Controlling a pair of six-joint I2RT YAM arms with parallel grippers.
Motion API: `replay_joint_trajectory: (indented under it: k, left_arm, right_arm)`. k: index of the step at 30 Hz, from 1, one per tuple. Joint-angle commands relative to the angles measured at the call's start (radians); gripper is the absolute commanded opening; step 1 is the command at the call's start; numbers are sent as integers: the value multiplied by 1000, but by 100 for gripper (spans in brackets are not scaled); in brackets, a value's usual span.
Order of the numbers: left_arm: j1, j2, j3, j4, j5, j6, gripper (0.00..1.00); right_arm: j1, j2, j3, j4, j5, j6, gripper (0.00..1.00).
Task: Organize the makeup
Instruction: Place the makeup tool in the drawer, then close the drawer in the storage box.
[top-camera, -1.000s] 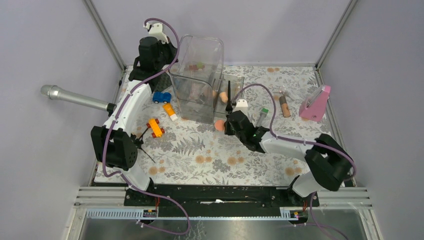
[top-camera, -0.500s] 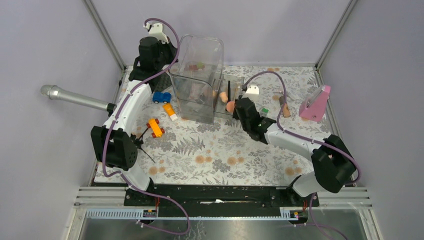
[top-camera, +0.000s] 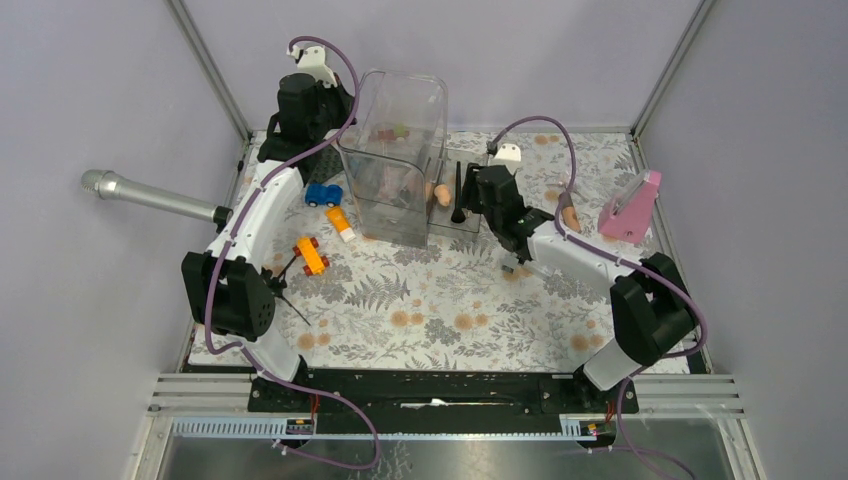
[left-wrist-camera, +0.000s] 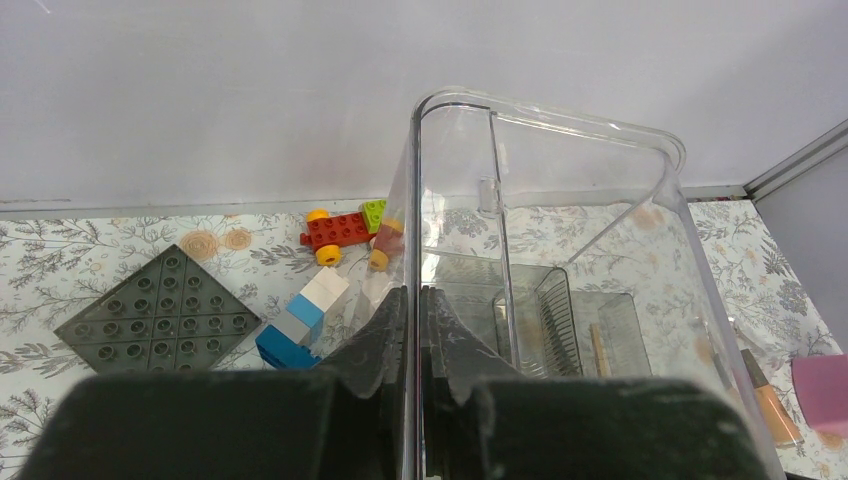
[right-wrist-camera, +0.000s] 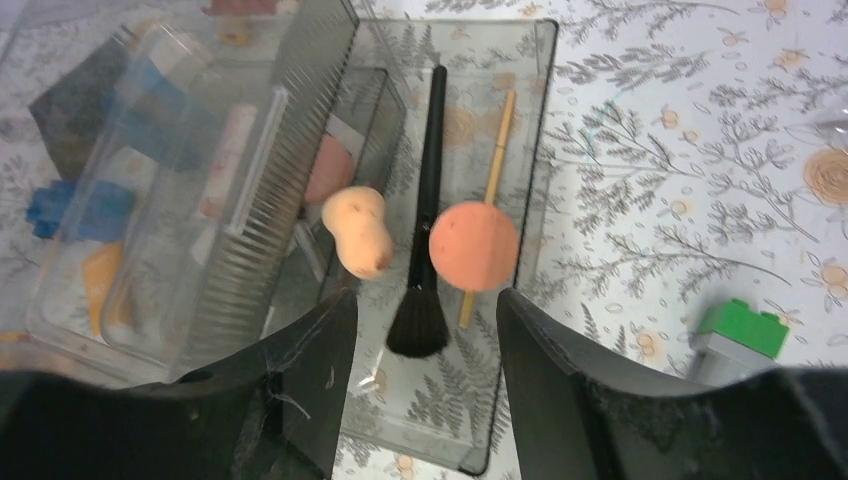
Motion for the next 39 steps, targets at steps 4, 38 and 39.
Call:
replay_joint_trajectory:
  k: [4,38,39]
  left_arm:
    - [-36,56,-23,-177,49,8,5]
    - [-35,51,-23,-177,31,0,7]
    - [-34,53,-21,-177,38,-2,7]
  right_arm:
    - [-1,-176,-132,4,-6,-10,61]
    - [-174,-148,-49,-374,-168,152,74]
    - [-174,-149,-56,-360,-160,152,74]
